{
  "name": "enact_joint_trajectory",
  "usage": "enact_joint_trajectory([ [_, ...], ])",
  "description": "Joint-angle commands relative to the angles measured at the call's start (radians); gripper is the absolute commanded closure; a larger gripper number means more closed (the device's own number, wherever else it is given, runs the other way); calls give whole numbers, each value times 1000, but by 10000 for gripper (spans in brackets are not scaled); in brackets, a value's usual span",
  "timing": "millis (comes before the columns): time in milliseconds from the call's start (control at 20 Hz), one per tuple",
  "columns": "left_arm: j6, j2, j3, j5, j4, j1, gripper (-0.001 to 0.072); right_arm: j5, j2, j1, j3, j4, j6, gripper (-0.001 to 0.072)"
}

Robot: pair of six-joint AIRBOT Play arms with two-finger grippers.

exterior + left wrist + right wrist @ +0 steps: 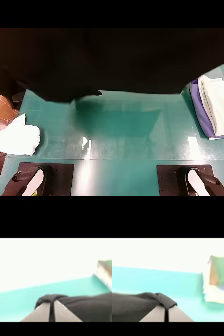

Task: Fold the shirts.

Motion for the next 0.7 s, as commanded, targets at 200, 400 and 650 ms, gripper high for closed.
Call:
enact_joint_trajectory([
  [200,-71,-9,176,-13,46,1,680,87,-60,-78,200,3,-1,696],
  [400,-70,-68,-127,-89,39,1,680,155,-113,-68,-5,1,-2,696],
  [650,-34,-259,-483,-112,35,0,679,183,-339,98,-214,-135,11,696],
])
